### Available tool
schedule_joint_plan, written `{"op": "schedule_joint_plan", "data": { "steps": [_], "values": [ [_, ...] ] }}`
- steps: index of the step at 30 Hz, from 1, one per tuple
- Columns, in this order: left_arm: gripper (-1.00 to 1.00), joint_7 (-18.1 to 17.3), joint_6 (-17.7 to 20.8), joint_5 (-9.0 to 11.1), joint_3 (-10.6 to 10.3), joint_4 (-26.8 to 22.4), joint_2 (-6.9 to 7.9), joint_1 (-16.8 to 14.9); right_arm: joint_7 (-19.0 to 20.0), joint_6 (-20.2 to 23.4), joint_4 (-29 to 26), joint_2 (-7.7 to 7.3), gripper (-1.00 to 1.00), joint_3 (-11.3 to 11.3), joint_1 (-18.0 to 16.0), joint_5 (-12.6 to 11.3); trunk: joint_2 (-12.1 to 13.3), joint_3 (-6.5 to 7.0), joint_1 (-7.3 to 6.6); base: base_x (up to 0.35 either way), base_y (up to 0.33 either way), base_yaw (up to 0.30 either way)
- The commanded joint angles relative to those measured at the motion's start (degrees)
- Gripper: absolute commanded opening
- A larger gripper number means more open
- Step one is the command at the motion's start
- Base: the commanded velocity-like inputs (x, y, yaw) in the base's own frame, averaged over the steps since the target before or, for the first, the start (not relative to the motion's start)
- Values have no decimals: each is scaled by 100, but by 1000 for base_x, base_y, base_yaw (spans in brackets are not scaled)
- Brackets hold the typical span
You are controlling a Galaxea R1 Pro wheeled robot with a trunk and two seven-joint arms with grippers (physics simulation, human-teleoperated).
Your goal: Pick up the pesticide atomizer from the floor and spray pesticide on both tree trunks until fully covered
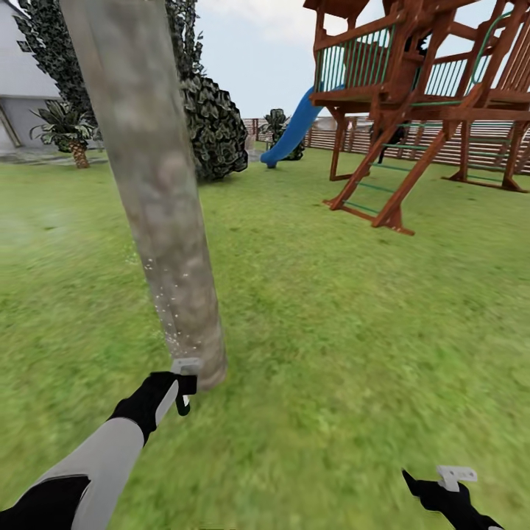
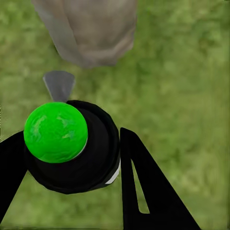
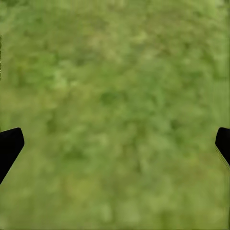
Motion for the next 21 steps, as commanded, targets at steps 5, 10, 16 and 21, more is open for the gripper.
{"op": "schedule_joint_plan", "data": {
  "steps": [5, 10, 16, 21],
  "values": [
    [-100, 7, 1, 5, -1, 0, 0, 0, 0, 0, 0, 1, 100, 0, 1, 0, 0, 0, 0, 1, -272, 277],
    [-100, 8, 0, 5, -1, 0, 0, 0, 0, 0, 0, 0, 100, 0, 4, 0, 0, 0, 0, 36, -272, 278],
    [-100, 8, 3, 3, -1, 0, 0, 0, 0, 0, 0, 0, 100, 0, 4, -2, 0, 0, 0, 87, -272, 149],
    [-100, 8, 7, 5, -1, 0, 0, 0, 0, 0, 0, 0, 100, 0, 3, -2, 0, 0, 0, 91, -272, 10]
  ]
}}
